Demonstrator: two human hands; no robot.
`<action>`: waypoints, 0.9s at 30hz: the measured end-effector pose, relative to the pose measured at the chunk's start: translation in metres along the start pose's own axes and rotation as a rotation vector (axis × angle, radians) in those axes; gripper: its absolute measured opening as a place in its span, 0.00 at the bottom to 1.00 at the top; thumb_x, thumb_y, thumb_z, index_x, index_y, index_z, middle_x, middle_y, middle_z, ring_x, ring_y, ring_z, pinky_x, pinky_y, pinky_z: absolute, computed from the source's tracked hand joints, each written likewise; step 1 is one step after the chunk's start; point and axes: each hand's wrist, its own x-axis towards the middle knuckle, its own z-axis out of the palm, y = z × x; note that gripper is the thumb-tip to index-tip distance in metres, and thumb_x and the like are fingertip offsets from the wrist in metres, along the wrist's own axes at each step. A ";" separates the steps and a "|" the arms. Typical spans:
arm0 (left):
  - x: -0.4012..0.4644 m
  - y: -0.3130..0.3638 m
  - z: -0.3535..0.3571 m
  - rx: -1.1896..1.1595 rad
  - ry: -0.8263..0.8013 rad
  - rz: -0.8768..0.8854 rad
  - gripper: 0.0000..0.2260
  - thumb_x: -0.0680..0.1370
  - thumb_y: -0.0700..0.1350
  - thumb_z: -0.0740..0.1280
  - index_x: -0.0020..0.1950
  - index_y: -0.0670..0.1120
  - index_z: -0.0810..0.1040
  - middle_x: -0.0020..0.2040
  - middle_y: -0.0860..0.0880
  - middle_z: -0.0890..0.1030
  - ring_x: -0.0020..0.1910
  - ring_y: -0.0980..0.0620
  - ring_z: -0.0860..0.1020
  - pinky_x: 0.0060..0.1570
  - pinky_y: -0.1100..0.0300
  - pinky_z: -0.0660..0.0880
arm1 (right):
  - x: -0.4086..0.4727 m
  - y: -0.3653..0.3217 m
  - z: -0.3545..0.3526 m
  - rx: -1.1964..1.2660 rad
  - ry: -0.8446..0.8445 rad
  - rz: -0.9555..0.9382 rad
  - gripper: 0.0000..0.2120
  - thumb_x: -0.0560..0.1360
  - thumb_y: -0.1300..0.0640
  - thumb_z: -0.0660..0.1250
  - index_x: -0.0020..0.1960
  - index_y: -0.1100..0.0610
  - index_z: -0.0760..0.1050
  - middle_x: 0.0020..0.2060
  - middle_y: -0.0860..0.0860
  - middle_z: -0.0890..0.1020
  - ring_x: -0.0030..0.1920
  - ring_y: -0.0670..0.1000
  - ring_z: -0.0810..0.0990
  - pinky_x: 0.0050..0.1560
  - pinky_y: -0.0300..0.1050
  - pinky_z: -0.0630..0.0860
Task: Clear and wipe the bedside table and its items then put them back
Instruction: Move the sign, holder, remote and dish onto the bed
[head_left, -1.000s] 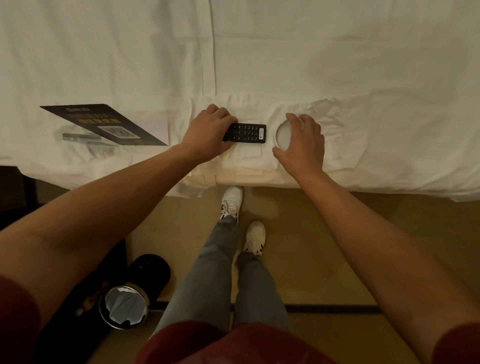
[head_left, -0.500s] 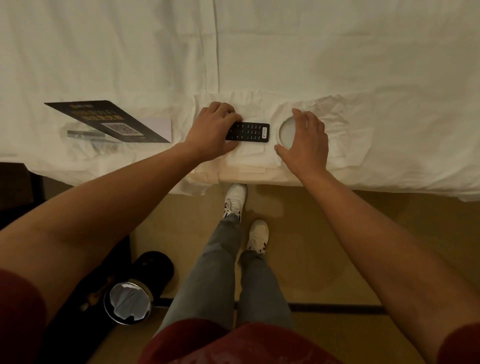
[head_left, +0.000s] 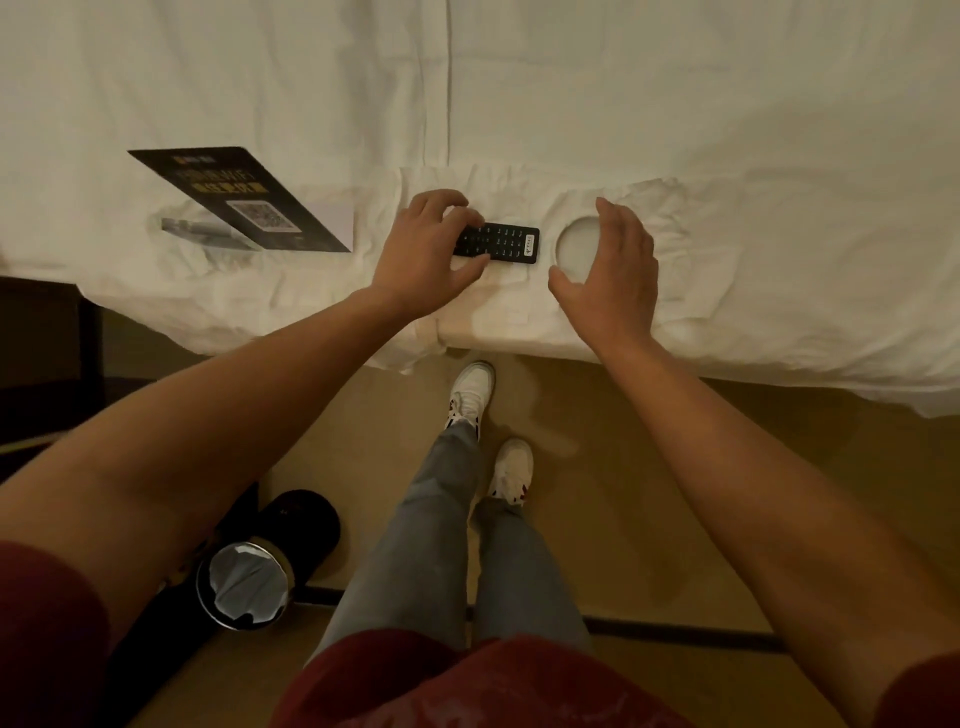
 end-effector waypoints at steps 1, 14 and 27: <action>-0.007 0.003 -0.001 -0.009 0.023 -0.009 0.21 0.77 0.55 0.69 0.65 0.45 0.78 0.68 0.43 0.75 0.69 0.42 0.71 0.68 0.48 0.69 | -0.005 -0.001 -0.004 0.008 0.003 -0.012 0.40 0.73 0.45 0.71 0.80 0.54 0.61 0.77 0.56 0.67 0.75 0.59 0.66 0.71 0.56 0.69; -0.126 0.011 -0.033 -0.130 0.338 -0.237 0.18 0.79 0.52 0.70 0.65 0.44 0.78 0.68 0.42 0.75 0.69 0.43 0.72 0.68 0.48 0.70 | -0.070 -0.038 -0.048 0.219 0.028 -0.264 0.26 0.74 0.50 0.71 0.70 0.55 0.70 0.67 0.51 0.72 0.60 0.54 0.78 0.53 0.53 0.79; -0.257 -0.098 -0.058 -0.130 0.544 -0.547 0.19 0.79 0.54 0.69 0.66 0.46 0.78 0.68 0.44 0.75 0.69 0.46 0.72 0.69 0.50 0.71 | -0.105 -0.188 0.018 0.242 -0.135 -0.634 0.26 0.76 0.50 0.70 0.72 0.53 0.72 0.69 0.52 0.72 0.65 0.54 0.77 0.58 0.54 0.80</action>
